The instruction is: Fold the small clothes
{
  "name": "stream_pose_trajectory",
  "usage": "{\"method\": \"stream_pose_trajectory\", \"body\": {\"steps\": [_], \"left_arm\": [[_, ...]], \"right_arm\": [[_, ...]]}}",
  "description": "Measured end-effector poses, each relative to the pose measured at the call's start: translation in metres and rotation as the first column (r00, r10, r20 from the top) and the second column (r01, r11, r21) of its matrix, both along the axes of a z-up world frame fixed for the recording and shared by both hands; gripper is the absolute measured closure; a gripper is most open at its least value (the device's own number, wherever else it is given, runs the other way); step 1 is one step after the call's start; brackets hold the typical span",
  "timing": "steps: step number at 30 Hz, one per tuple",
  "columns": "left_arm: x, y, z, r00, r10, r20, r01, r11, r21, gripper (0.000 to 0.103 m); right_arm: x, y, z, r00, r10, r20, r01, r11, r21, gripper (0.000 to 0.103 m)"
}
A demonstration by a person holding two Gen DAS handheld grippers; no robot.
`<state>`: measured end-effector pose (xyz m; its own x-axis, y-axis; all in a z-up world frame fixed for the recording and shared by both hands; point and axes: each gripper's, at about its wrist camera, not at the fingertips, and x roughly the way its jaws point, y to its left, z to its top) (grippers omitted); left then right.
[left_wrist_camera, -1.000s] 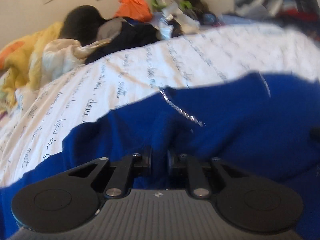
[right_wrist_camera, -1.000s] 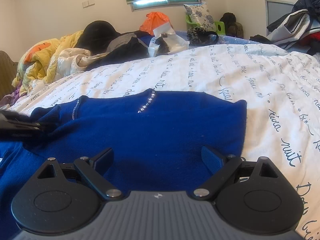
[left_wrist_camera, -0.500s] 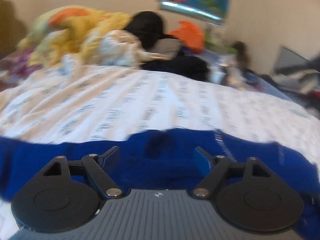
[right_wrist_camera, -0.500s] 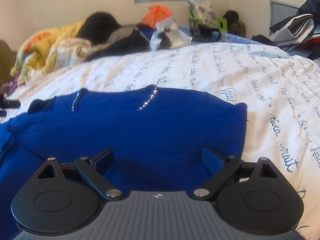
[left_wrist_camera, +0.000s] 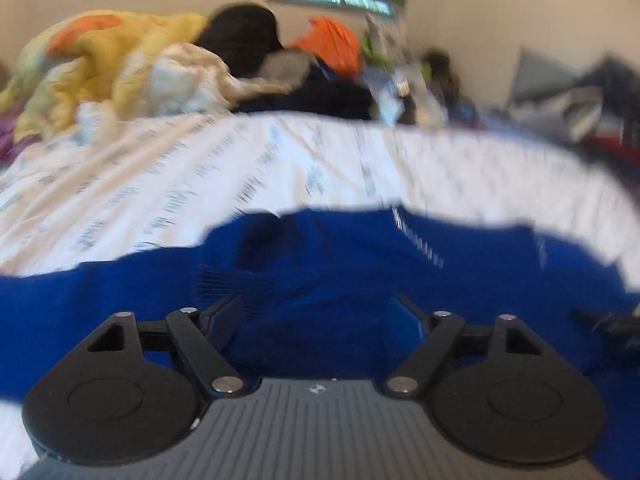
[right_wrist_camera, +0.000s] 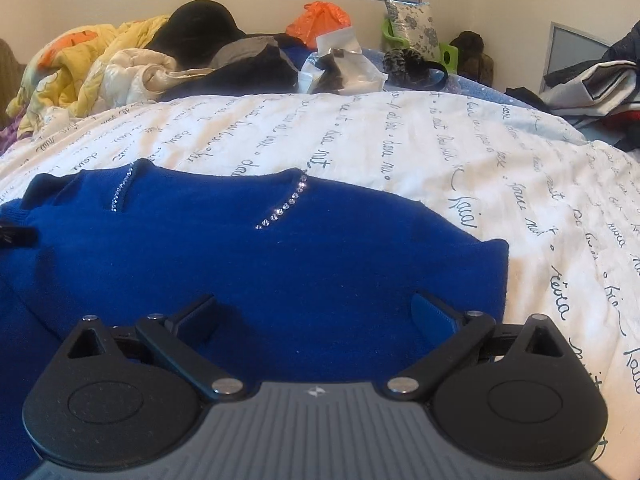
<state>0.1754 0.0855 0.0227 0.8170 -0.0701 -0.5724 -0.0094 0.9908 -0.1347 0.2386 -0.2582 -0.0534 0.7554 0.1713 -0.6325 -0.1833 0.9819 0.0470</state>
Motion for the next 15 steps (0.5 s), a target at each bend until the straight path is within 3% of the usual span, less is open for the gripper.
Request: {"method": "stream_pose_trajectory", "body": {"steps": [1,3,5,8,9,10,12,13,15], "left_arm": [[-0.019,0.023,0.011,0.998,0.045,0.047,-0.042,0.997,-0.062,0.003],[-0.056,0.071,0.024,0.976,0.187,0.109,-0.166,0.971,-0.174,0.000],[-0.086,0.127,0.026,0.939,0.330,0.092,-0.288,0.906,-0.309,0.000],[-0.114,0.221,0.018,0.847,0.530,-0.037,-0.464,0.704,-0.537,0.004],[-0.118,0.245,0.014,0.815,0.573,-0.088,-0.513,0.641,-0.571,0.009],[-0.121,0.262,0.011,0.781,0.612,-0.120,-0.555,0.595,-0.581,0.011],[-0.117,0.287,0.010,0.736,0.661,-0.147,-0.606,0.546,-0.579,0.012],[-0.114,0.293,0.010,0.730,0.665,-0.158,-0.614,0.535,-0.581,0.012],[-0.100,0.297,0.005,0.738,0.644,-0.199,-0.624,0.540,-0.564,0.015]], "right_arm": [[-0.001,-0.001,0.001,1.000,0.000,0.001,0.000,1.000,0.004,0.000],[-0.002,0.000,0.001,1.000,-0.002,0.005,0.002,1.000,0.001,0.000],[-0.001,0.000,0.001,1.000,-0.004,0.005,0.004,1.000,0.005,0.000],[-0.001,0.000,0.001,1.000,-0.005,0.005,0.005,1.000,0.001,0.000],[-0.001,0.000,0.001,1.000,-0.006,0.005,0.006,1.000,0.001,0.000],[-0.001,0.000,0.001,1.000,-0.006,0.005,0.006,1.000,0.001,0.000],[-0.001,0.000,0.001,1.000,-0.007,0.006,0.007,1.000,0.001,0.000],[-0.001,0.000,0.001,1.000,-0.008,0.006,0.008,1.000,0.001,0.000],[-0.001,0.000,0.001,1.000,-0.010,0.006,0.010,1.000,0.000,0.000]]}}
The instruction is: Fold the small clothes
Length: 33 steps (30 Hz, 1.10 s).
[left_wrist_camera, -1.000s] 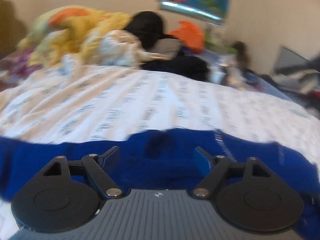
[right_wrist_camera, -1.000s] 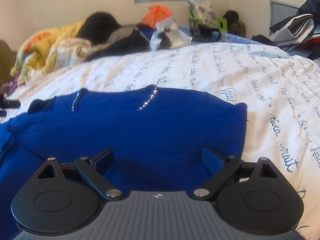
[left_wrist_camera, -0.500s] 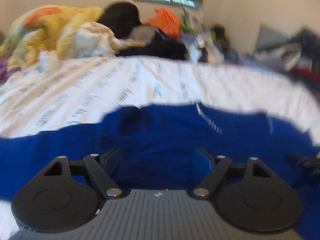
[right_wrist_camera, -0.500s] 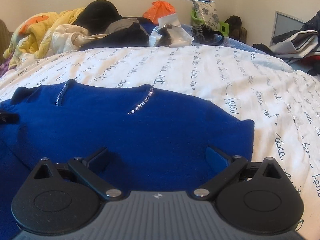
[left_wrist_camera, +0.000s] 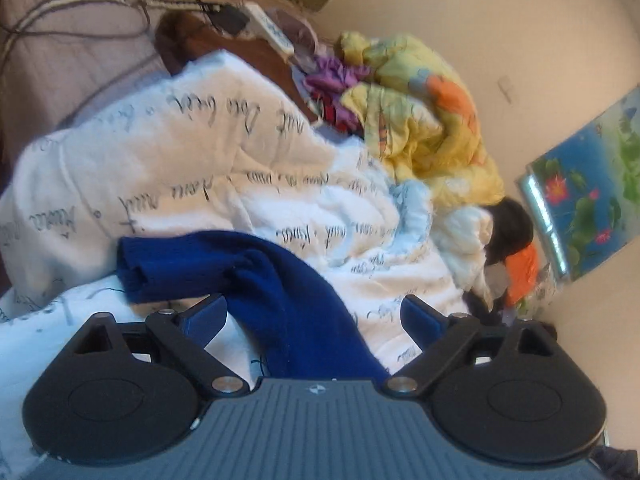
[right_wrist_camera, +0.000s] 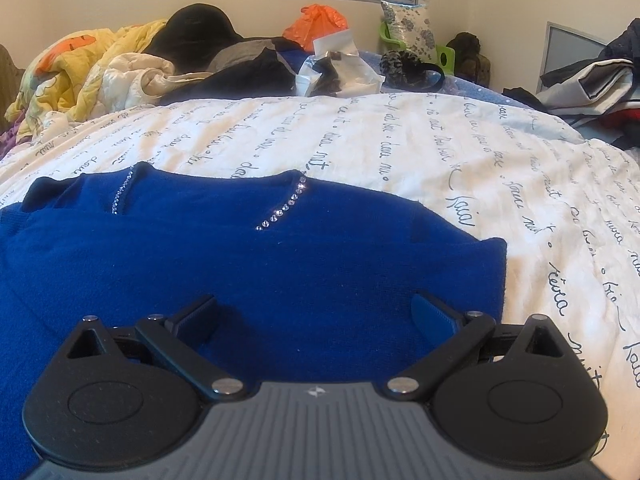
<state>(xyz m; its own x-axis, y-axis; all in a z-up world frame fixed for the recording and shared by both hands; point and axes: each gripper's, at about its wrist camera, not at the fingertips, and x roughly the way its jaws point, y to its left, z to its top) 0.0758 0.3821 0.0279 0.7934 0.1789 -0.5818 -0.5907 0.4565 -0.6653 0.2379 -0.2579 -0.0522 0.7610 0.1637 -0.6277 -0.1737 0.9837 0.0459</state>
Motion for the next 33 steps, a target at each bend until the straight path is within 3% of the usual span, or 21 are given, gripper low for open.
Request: {"method": "stream_pose_trajectory", "body": {"steps": [3,5,8,10,11,14,17,18,19,20,21,22,23,24,25,26,28,29,30,31,33], "left_arm": [[0.020,-0.009,-0.016,0.997,-0.041,-0.071,0.039,0.999,-0.032,0.029],[0.022,-0.018,-0.018,0.995,-0.035,-0.092,0.036,0.999,0.012,0.028],[0.018,-0.023,-0.022,0.997,-0.041,-0.063,0.039,0.999,-0.024,0.030],[0.023,-0.025,-0.023,0.995,-0.025,-0.097,0.026,1.000,0.012,0.062],[0.028,-0.024,-0.024,0.992,-0.020,-0.128,0.024,0.999,0.029,0.103],[0.040,-0.030,-0.013,0.978,0.046,-0.202,-0.022,0.992,0.123,0.100],[0.056,-0.079,0.026,0.988,-0.012,-0.152,0.051,0.965,0.256,0.100],[0.060,-0.109,0.042,0.990,-0.086,-0.109,0.116,0.943,0.313,0.100],[0.063,-0.146,0.057,0.981,-0.177,-0.075,0.192,0.902,0.386,0.100],[0.065,-0.187,0.068,0.959,-0.279,-0.057,0.272,0.842,0.465,0.100],[0.066,-0.231,0.074,0.915,-0.399,-0.055,0.364,0.759,0.541,0.099],[0.065,-0.274,0.072,0.852,-0.519,-0.075,0.456,0.663,0.593,0.093],[0.065,-0.313,0.063,0.766,-0.631,-0.121,0.557,0.558,0.615,0.064],[0.063,-0.347,0.050,0.681,-0.709,-0.182,0.639,0.454,0.621,0.026],[0.058,-0.376,0.036,0.622,-0.743,-0.245,0.687,0.368,0.627,0.011],[0.047,-0.399,0.021,0.593,-0.753,-0.286,0.697,0.302,0.650,0.000],[0.022,-0.424,-0.003,0.554,-0.764,-0.331,0.691,0.199,0.695,0.000],[0.013,-0.428,-0.010,0.547,-0.763,-0.344,0.689,0.177,0.703,0.000],[0.007,-0.428,-0.015,0.549,-0.764,-0.340,0.689,0.183,0.702,0.000],[0.002,-0.423,-0.018,0.552,-0.769,-0.322,0.690,0.204,0.695,0.000],[-0.002,-0.408,-0.023,0.590,-0.754,-0.289,0.682,0.274,0.678,0.000]], "right_arm": [[0.000,0.000,0.000,1.000,-0.001,0.000,0.001,1.000,0.000,0.000],[0.000,0.000,0.000,1.000,-0.001,0.001,0.001,1.000,0.001,0.000],[0.000,0.000,0.000,1.000,-0.001,0.001,0.001,1.000,0.001,0.000],[0.000,0.000,0.000,1.000,-0.001,0.001,0.001,1.000,0.003,0.000],[0.000,0.000,0.000,1.000,-0.001,0.001,0.001,1.000,0.004,0.000],[-0.001,0.000,0.000,1.000,-0.002,0.002,0.002,1.000,0.011,0.000],[-0.001,0.000,0.001,1.000,-0.003,0.003,0.003,1.000,0.016,0.000],[-0.001,-0.001,0.001,1.000,-0.003,0.003,0.003,1.000,0.017,0.000],[-0.001,-0.001,0.001,1.000,-0.003,0.003,0.003,1.000,0.018,0.000],[0.000,-0.001,0.001,1.000,-0.003,0.004,0.003,1.000,0.022,0.000],[-0.001,-0.002,0.001,1.000,-0.004,0.004,0.004,1.000,0.026,0.000],[-0.001,-0.002,0.001,1.000,-0.004,0.005,0.004,1.000,0.031,0.000],[-0.001,-0.003,0.001,1.000,-0.005,0.006,0.005,0.999,0.042,0.000],[-0.001,-0.007,0.001,1.000,-0.008,0.007,0.007,0.998,0.058,0.000],[-0.002,-0.010,0.002,1.000,-0.012,0.010,0.011,0.997,0.081,0.000],[-0.002,-0.013,0.002,1.000,-0.017,0.012,0.015,0.994,0.109,0.000],[-0.004,-0.021,0.002,1.000,-0.024,0.018,0.021,0.986,0.167,0.000],[-0.004,-0.024,0.002,0.999,-0.026,0.020,0.022,0.982,0.189,0.000],[-0.004,-0.026,0.002,0.999,-0.026,0.021,0.022,0.978,0.206,0.000],[-0.004,-0.027,0.002,0.999,-0.027,0.022,0.021,0.976,0.216,0.000],[-0.003,-0.027,0.002,0.999,-0.028,0.021,0.022,0.975,0.220,0.000]]}}
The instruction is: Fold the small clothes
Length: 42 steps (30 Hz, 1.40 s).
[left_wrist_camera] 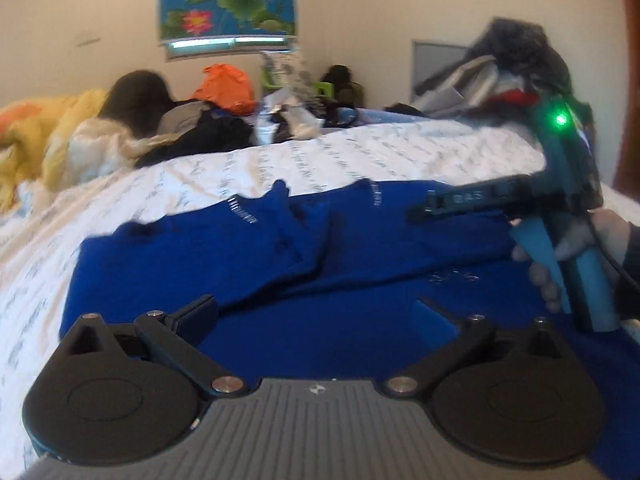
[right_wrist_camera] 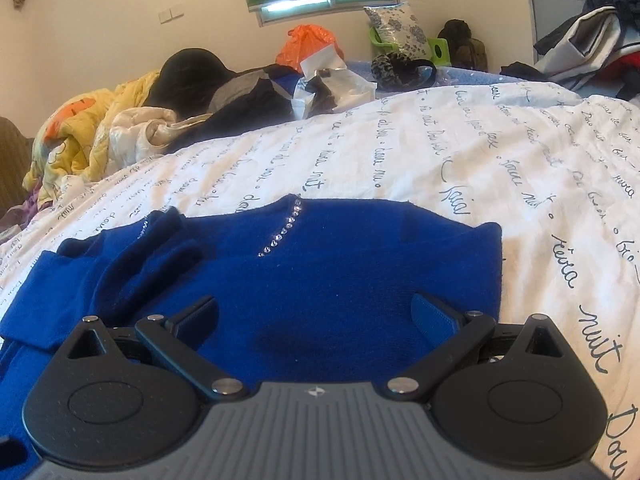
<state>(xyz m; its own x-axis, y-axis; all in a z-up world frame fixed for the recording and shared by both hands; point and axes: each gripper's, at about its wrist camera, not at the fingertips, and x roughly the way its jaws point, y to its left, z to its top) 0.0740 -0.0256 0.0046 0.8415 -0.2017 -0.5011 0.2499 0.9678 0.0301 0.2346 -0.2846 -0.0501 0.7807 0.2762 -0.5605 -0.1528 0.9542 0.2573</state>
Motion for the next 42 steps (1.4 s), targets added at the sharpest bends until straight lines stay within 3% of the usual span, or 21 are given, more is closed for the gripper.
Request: {"method": "stream_pose_trajectory", "body": {"steps": [2,4,6,8,12,16,17,19,21,23,26,29,31,32,33,34,35,37,38,40,42], "left_arm": [[-0.001,0.020,-0.006,0.997,0.068,-0.026,-0.069,0.996,-0.055,0.000],[-0.001,0.038,-0.008,0.991,0.118,-0.068,-0.125,0.985,-0.116,0.000],[0.003,0.050,-0.007,0.987,0.136,-0.088,-0.150,0.972,-0.181,0.000],[0.005,0.052,-0.008,0.982,0.161,-0.096,-0.176,0.968,-0.177,0.000],[0.009,0.053,-0.009,0.979,0.166,-0.119,-0.184,0.968,-0.168,0.000],[0.013,0.058,-0.013,0.972,0.176,-0.159,-0.205,0.959,-0.194,0.000],[0.013,0.059,-0.015,0.969,0.180,-0.168,-0.213,0.956,-0.204,0.000],[0.013,0.063,-0.015,0.968,0.178,-0.174,-0.215,0.951,-0.223,0.000],[0.011,0.065,-0.016,0.969,0.180,-0.171,-0.218,0.947,-0.236,0.000],[0.011,0.066,-0.016,0.970,0.176,-0.169,-0.215,0.945,-0.246,0.000],[0.012,0.066,-0.017,0.970,0.175,-0.169,-0.214,0.944,-0.250,0.000],[0.012,0.066,-0.017,0.972,0.168,-0.166,-0.208,0.943,-0.261,0.000],[0.011,0.066,-0.017,0.972,0.164,-0.166,-0.204,0.942,-0.268,0.000],[0.011,0.066,-0.017,0.973,0.162,-0.167,-0.204,0.941,-0.271,0.000],[0.011,0.066,-0.017,0.972,0.163,-0.168,-0.205,0.940,-0.272,0.000],[0.011,0.066,-0.017,0.972,0.164,-0.170,-0.206,0.940,-0.271,0.000],[0.011,0.065,-0.017,0.971,0.165,-0.171,-0.207,0.941,-0.267,0.000],[0.011,0.063,-0.017,0.971,0.167,-0.173,-0.208,0.944,-0.257,0.000],[0.012,0.063,-0.017,0.970,0.168,-0.174,-0.209,0.945,-0.251,0.000],[0.012,0.062,-0.018,0.970,0.170,-0.175,-0.210,0.947,-0.245,0.000],[0.012,0.061,-0.018,0.969,0.174,-0.177,-0.214,0.947,-0.241,0.000]], "right_arm": [[0.003,0.004,0.005,0.999,-0.010,-0.032,0.009,1.000,-0.005,0.000],[0.008,0.010,0.019,0.995,-0.021,-0.099,0.028,0.997,0.075,0.000],[0.011,0.033,0.042,0.993,0.076,-0.090,-0.063,0.988,0.139,0.000],[0.018,0.071,0.066,0.984,0.174,-0.047,-0.171,0.983,0.070,0.000],[0.070,0.133,0.077,0.946,0.282,-0.158,-0.287,0.958,-0.005,0.004],[0.119,0.182,0.055,0.917,0.254,-0.307,-0.305,0.943,-0.133,0.033],[0.125,0.191,0.043,0.911,0.223,-0.348,-0.305,0.931,-0.202,0.048],[0.126,0.195,0.036,0.923,0.193,-0.331,-0.292,0.915,-0.279,0.053],[0.122,0.183,0.038,0.917,0.217,-0.334,-0.296,0.932,-0.208,0.099],[0.114,0.165,0.045,0.920,0.227,-0.321,-0.285,0.947,-0.147,0.099],[0.081,0.110,0.070,0.944,0.252,-0.211,-0.248,0.968,0.045,0.099],[0.040,0.035,0.074,0.963,0.228,-0.141,-0.190,0.952,0.241,0.097],[0.018,-0.011,0.056,0.968,0.191,-0.162,-0.121,0.923,0.366,0.068],[0.010,-0.031,0.043,0.967,0.159,-0.202,-0.067,0.915,0.398,0.024],[0.002,-0.046,0.033,0.966,0.113,-0.235,-0.009,0.916,0.402,0.004],[-0.006,-0.059,0.025,0.966,0.067,-0.252,0.045,0.908,0.416,0.005],[-0.011,-0.072,0.016,0.964,0.061,-0.260,0.072,0.878,0.473,0.005],[-0.014,-0.091,0.003,0.961,0.068,-0.267,0.115,0.783,0.612,0.005],[-0.014,-0.094,0.000,0.961,0.069,-0.268,0.126,0.753,0.646,0.005],[-0.008,-0.090,0.002,0.962,0.080,-0.261,0.114,0.750,0.651,0.005],[0.003,-0.076,0.010,0.958,0.112,-0.264,0.075,0.790,0.608,0.006]]}}
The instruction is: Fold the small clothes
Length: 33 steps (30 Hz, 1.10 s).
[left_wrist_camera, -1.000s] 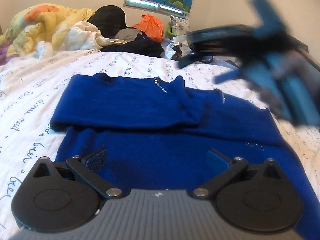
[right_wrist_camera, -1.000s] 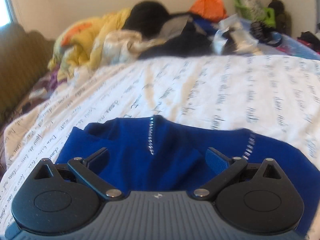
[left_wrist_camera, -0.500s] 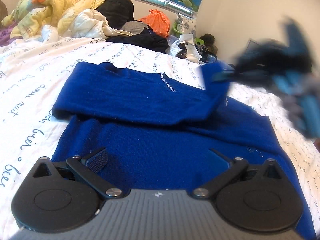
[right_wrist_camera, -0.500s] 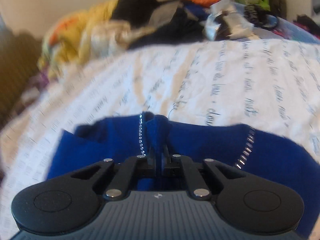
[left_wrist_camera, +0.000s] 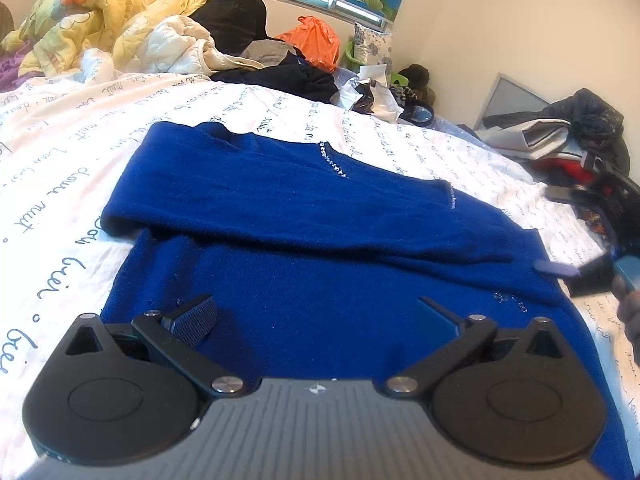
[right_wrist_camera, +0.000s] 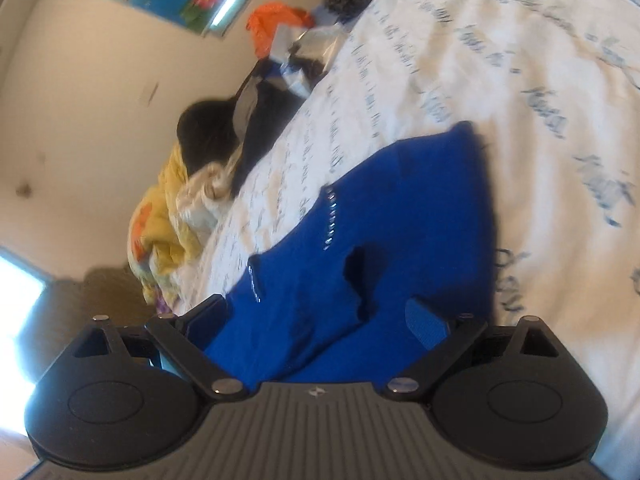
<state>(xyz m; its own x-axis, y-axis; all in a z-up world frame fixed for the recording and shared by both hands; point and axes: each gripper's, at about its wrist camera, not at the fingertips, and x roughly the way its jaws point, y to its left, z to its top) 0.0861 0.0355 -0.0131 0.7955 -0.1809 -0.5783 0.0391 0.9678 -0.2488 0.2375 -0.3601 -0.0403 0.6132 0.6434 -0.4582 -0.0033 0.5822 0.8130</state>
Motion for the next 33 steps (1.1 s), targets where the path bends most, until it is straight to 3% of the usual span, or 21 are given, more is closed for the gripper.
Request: {"method": "stream_pose_trajectory", "body": {"steps": [3,5,7,8,9,11,14,19,21,25,29,31,33], "left_arm": [[0.001,-0.001,-0.001,1.000,0.002,-0.003,-0.002,1.000,0.008,0.000],[0.001,-0.002,-0.001,1.000,0.002,-0.004,-0.002,1.000,0.015,0.000],[0.002,-0.003,-0.001,1.000,0.001,-0.006,-0.001,1.000,0.019,0.000],[0.002,-0.003,-0.001,1.000,0.001,-0.006,-0.001,1.000,0.020,0.000],[0.002,-0.004,-0.001,1.000,0.002,-0.006,-0.002,1.000,0.019,0.000],[0.002,-0.004,-0.001,1.000,0.002,-0.006,-0.002,1.000,0.019,0.000],[0.002,-0.004,-0.001,1.000,0.002,-0.007,-0.002,1.000,0.019,0.000],[0.002,-0.004,-0.001,1.000,0.002,-0.007,-0.002,1.000,0.019,0.000],[0.002,-0.004,-0.001,1.000,0.001,-0.007,-0.001,1.000,0.017,0.000],[0.002,-0.004,-0.001,1.000,0.002,-0.006,-0.002,1.000,0.015,0.000],[0.005,0.000,0.003,1.000,-0.006,-0.018,0.006,1.000,0.008,0.000],[0.019,0.015,0.017,0.999,0.007,-0.050,-0.008,1.000,-0.009,0.000],[0.041,0.046,0.033,0.994,0.103,-0.048,-0.106,0.993,-0.057,0.000]], "right_arm": [[0.022,0.036,0.004,0.996,0.073,-0.052,-0.081,0.981,-0.175,0.006],[0.030,0.053,0.007,0.994,0.102,-0.032,-0.107,0.957,-0.270,0.007],[0.037,0.068,0.011,0.993,0.116,-0.030,-0.119,0.930,-0.349,0.025],[0.040,0.075,0.011,0.991,0.126,-0.035,-0.129,0.910,-0.395,0.057],[0.042,0.081,0.012,0.991,0.125,-0.037,-0.128,0.879,-0.460,0.081],[0.044,0.088,0.014,0.988,0.152,-0.031,-0.145,0.838,-0.526,0.085],[0.042,0.087,0.019,0.985,0.175,-0.010,-0.153,0.832,-0.533,0.097],[0.022,0.056,0.055,0.979,0.161,0.121,-0.086,0.878,-0.471,0.098],[0.017,0.036,0.064,0.983,0.127,0.135,-0.046,0.874,-0.484,0.098],[0.022,-0.013,0.041,0.998,0.008,0.056,0.024,0.845,-0.534,0.098],[0.018,-0.035,0.007,0.999,-0.034,-0.030,0.019,0.914,-0.405,0.097],[0.009,-0.044,0.011,0.997,-0.074,0.018,0.075,0.933,-0.352,0.095],[-0.001,-0.055,0.018,0.990,-0.127,0.064,0.142,0.928,-0.344,0.081]]}}
